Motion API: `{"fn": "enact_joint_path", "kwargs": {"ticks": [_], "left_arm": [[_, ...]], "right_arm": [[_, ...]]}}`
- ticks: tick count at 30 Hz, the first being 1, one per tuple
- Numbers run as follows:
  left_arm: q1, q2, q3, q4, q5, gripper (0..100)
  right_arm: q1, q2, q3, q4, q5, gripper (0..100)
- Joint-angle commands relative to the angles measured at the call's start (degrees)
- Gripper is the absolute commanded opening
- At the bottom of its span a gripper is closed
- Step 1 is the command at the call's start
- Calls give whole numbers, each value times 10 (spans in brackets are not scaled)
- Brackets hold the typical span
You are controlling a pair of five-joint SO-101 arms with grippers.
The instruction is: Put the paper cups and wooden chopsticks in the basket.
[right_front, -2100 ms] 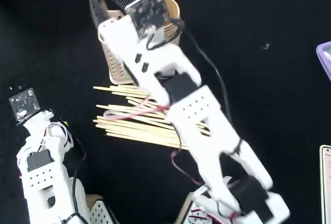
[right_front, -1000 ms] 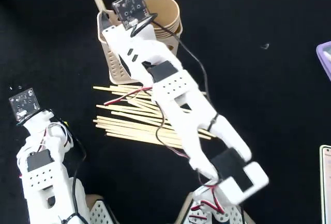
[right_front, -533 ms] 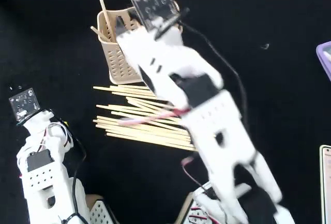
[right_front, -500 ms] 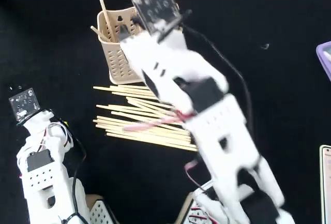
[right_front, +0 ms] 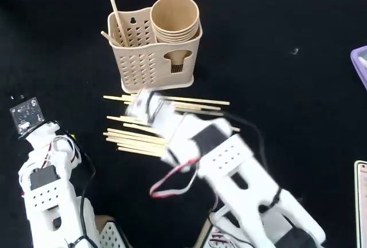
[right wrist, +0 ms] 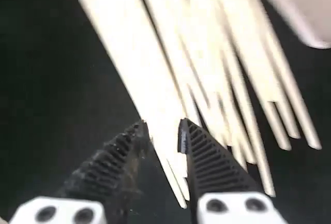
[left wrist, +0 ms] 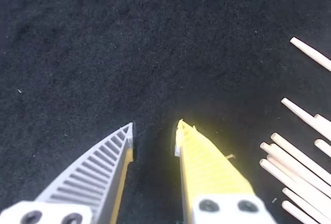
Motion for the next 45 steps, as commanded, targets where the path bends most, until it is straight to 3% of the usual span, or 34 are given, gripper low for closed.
{"fn": "enact_joint_path", "kwargs": {"ticks": [1, 5, 12, 19, 24, 31, 35, 45], "left_arm": [[0, -9, -22, -9, -1, 145], [0, -9, -22, -9, -1, 145], [0, -9, -22, -9, -1, 145], [0, -9, -22, -9, -1, 145], [0, -9, -22, -9, -1, 145], [0, -9, -22, -9, -1, 145], [0, -9, -22, -9, -1, 145], [0, -9, -22, -9, -1, 145]], "right_arm": [[-48, -14, 64, -71, 15, 121], [-53, 40, 70, -84, 18, 192], [-52, 166, 47, -163, 22, 171], [-51, 206, 36, -164, 62, 169], [-52, 206, 41, -163, 94, 93], [-51, 206, 27, -164, 91, 83], [-51, 206, 11, -163, 91, 25], [-18, 211, 0, -164, 91, 156]]}}
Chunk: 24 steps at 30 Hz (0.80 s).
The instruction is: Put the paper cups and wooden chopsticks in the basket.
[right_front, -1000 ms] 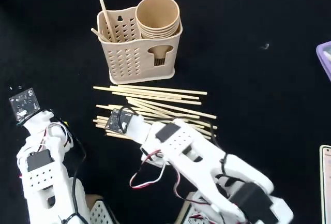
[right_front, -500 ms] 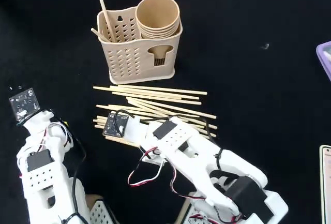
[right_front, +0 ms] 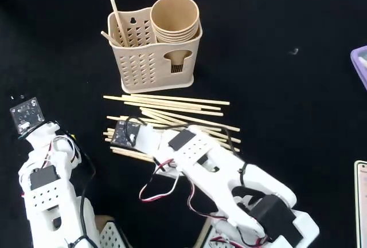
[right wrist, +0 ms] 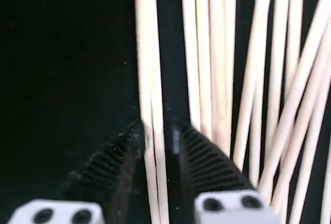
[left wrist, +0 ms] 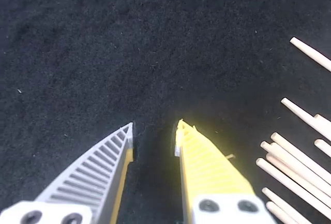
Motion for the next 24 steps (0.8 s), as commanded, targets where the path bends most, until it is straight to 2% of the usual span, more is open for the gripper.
{"fn": "enact_joint_path", "kwargs": {"ticks": [1, 24], "left_arm": [[0, -9, -22, -9, -1, 145], [0, -9, -22, -9, -1, 145]], "right_arm": [[17, 8, -20, -8, 4, 155], [-35, 8, 17, -7, 8, 159]]}}
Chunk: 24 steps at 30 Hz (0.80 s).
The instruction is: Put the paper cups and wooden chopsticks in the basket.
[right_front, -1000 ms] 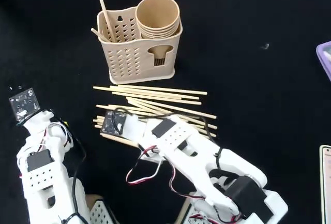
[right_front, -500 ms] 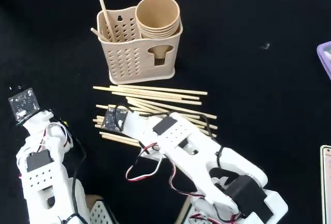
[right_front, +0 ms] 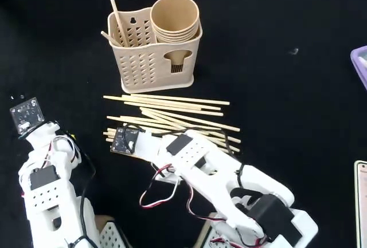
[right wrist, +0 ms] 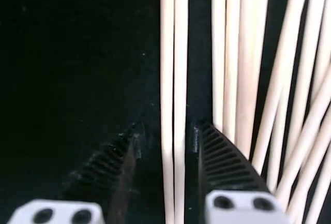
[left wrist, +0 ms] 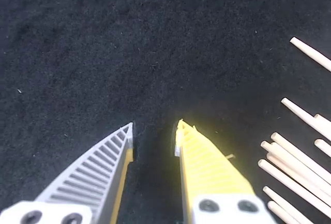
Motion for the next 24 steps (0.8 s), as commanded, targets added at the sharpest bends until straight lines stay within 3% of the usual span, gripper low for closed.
{"fn": "enact_joint_path", "kwargs": {"ticks": [1, 12, 18, 20, 23, 24], "left_arm": [[0, -9, -22, -9, -1, 145], [0, -9, -22, -9, -1, 145], [0, -9, -22, -9, -1, 145], [0, -9, -22, -9, -1, 145], [0, -9, -22, -9, -1, 145], [0, -9, -22, -9, -1, 145]], "right_arm": [[-10, 0, -2, -5, 8, 160], [-7, 2, -21, -5, -12, 191], [-8, 76, -70, 19, -8, 190], [-9, 98, -90, 36, -3, 155], [-8, 99, -101, 40, 16, 4], [-7, 91, -101, 41, 15, 20]]}}
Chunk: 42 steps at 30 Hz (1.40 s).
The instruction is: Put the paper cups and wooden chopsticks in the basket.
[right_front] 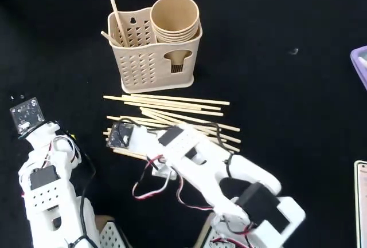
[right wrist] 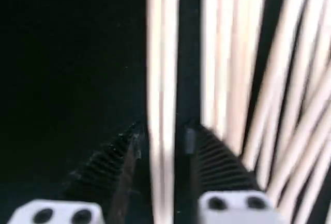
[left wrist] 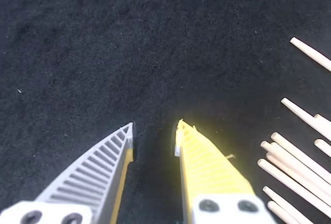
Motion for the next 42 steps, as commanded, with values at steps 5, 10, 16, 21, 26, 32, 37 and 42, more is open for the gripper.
{"fn": "enact_joint_path", "kwargs": {"ticks": [5, 10, 16, 21, 26, 32, 37, 42], "left_arm": [[0, -9, -22, -9, -1, 145], [0, -9, -22, -9, -1, 145], [0, -9, -22, -9, -1, 145], [0, -9, -22, -9, -1, 145], [-2, -9, -22, -9, -1, 145], [0, -9, -22, -9, -1, 145], [0, -9, -22, -9, -1, 145], [0, -9, -22, -9, -1, 145]], "right_arm": [[16, -87, -17, 54, 0, 10], [66, -196, -15, 98, 4, 10], [105, -289, -8, 113, 3, 11], [28, -272, 49, 64, 0, 11], [14, -171, 38, -11, -1, 13], [11, -76, -2, -14, -24, 137], [11, -48, -22, -17, -24, 127], [11, -28, -29, -17, -24, 127]]}}
